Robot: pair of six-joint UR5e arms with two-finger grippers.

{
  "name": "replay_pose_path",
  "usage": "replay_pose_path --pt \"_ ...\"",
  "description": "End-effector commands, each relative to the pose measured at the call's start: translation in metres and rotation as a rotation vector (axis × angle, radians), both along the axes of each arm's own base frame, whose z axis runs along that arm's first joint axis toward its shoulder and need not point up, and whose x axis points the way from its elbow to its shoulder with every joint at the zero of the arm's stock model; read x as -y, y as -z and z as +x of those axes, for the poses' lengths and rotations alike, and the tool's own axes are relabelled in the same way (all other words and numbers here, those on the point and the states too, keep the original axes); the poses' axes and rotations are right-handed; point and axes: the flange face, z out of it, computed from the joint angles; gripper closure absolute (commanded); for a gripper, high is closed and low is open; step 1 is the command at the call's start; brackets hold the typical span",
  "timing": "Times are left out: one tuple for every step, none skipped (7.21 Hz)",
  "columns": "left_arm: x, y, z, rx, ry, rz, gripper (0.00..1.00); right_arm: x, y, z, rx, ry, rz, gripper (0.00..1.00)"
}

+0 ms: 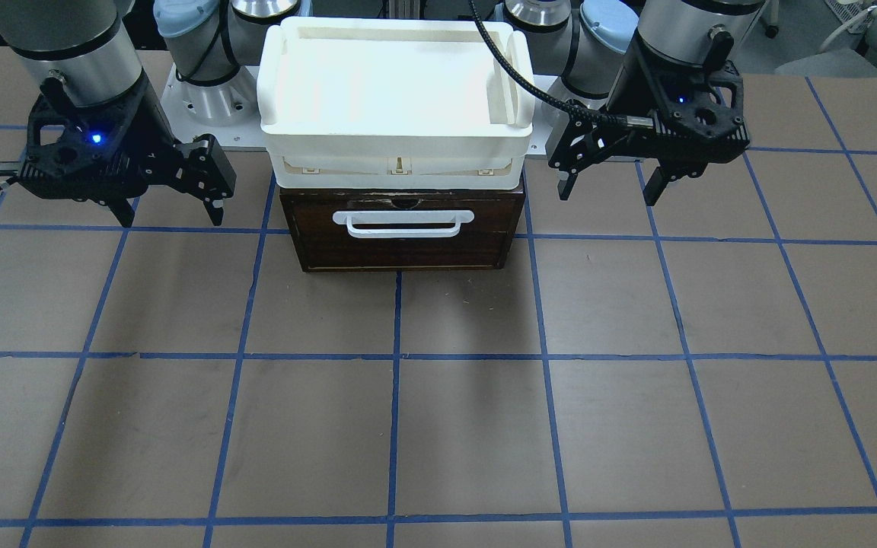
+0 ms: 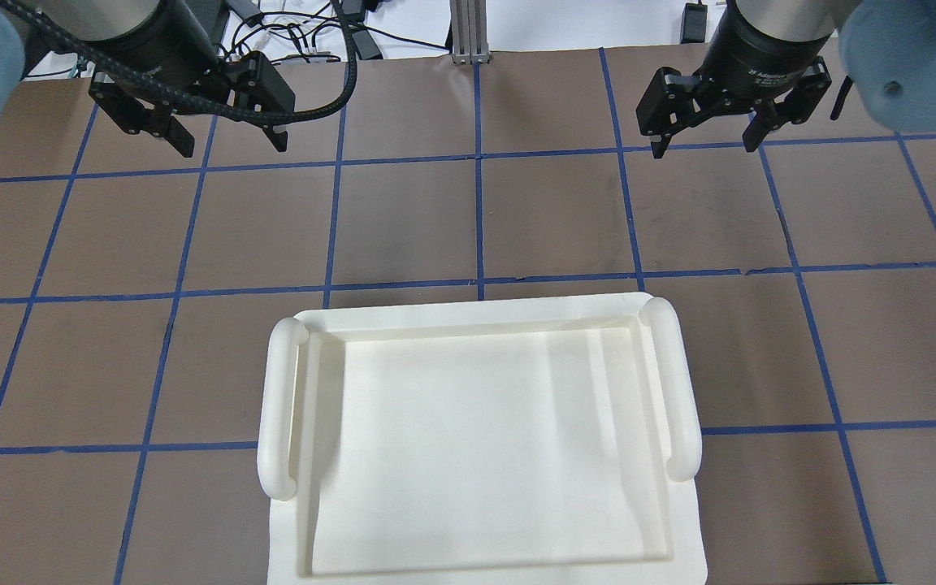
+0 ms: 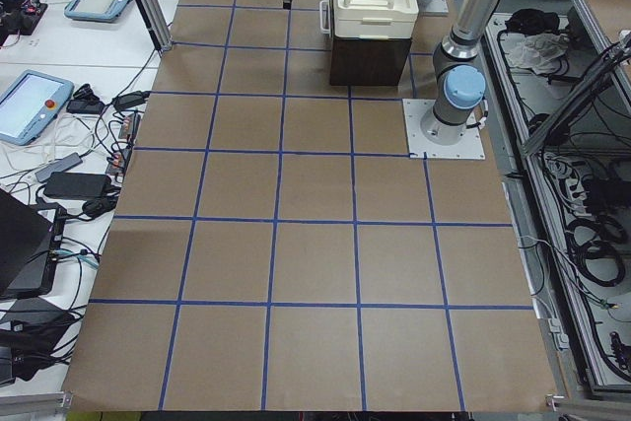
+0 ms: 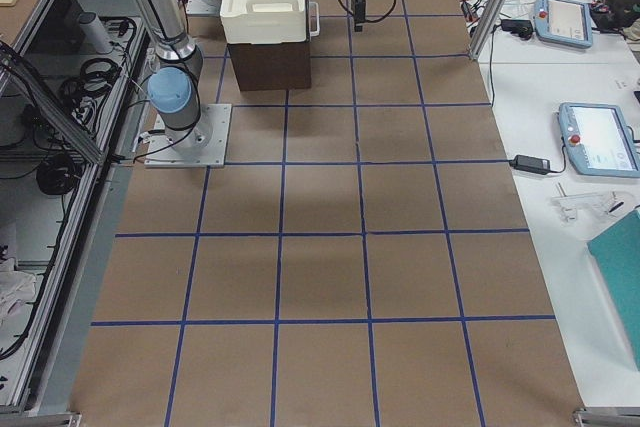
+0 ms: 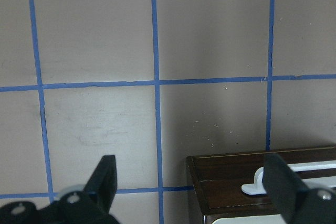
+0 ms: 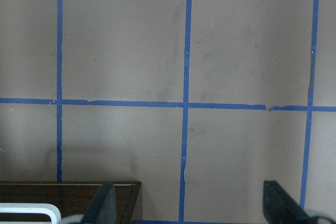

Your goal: Put scissors in drawer and close it

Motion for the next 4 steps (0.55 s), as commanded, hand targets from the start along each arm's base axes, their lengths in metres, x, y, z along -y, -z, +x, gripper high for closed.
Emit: replay_pose_path --pt "-0.0019 -0.0007 0.0003 0.001 0.0 -0.001 0.0 0.0002 -0.0001 0.0 0.001 0.01 -0.001 0.0" --pt "-0.0019 -0.0007 0.0003 0.001 0.0 -0.001 0.0 0.0002 -0.0001 0.0 0.0 0.005 -0.001 0.0" --pt "-0.0027 -0.0006 0.0003 0.001 0.001 0.001 0.0 0.0002 -0.0001 0.0 0.0 0.002 -0.001 0.0" --pt "-0.004 -0.0012 0.0003 0.002 0.003 0.001 0.0 0.0002 -0.0001 0.0 0.0 0.001 -0.001 0.0"
